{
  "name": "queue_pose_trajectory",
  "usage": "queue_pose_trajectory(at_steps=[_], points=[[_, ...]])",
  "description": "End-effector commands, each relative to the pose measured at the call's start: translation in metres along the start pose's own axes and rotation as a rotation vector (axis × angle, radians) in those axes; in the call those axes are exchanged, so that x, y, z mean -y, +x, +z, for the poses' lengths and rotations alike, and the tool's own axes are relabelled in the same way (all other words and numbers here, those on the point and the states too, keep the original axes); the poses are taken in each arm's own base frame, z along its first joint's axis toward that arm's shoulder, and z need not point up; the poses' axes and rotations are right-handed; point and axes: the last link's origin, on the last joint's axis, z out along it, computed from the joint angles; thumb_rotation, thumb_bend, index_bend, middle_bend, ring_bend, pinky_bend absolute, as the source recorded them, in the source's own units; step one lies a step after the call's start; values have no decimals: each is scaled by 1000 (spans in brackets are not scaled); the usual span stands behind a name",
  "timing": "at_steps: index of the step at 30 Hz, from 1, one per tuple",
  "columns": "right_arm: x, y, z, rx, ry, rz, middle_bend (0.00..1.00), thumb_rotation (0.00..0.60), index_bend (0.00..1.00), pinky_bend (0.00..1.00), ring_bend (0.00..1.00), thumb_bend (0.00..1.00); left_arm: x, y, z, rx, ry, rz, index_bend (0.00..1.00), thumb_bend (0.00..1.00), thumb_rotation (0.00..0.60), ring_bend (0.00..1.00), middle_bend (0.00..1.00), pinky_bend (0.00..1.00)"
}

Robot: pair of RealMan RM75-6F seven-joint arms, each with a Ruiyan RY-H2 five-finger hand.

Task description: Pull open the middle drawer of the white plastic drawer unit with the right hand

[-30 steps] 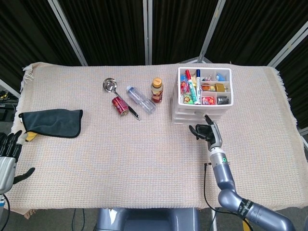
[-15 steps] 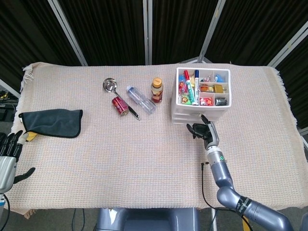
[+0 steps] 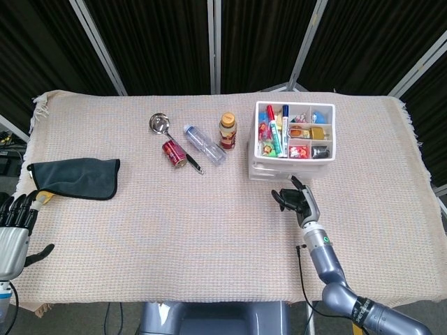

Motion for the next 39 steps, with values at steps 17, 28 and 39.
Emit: queue_pose_trajectory(at_steps=[17, 28, 39], points=[[3, 7, -45, 41, 60, -94, 871, 600, 377, 750, 909, 221, -4, 0, -1, -4, -5, 1, 0, 0, 600, 0, 0, 0], [36, 14, -68, -68, 336, -561, 826, 600, 301, 712, 871, 219, -4, 2, -2, -12, -2, 7, 0, 0, 600, 0, 0, 0], [65, 22, -61, -258, 323, -1071, 805, 600, 252, 698, 856, 219, 1, 15, -8, 22, -41, 22, 0, 5, 600, 0, 0, 0]])
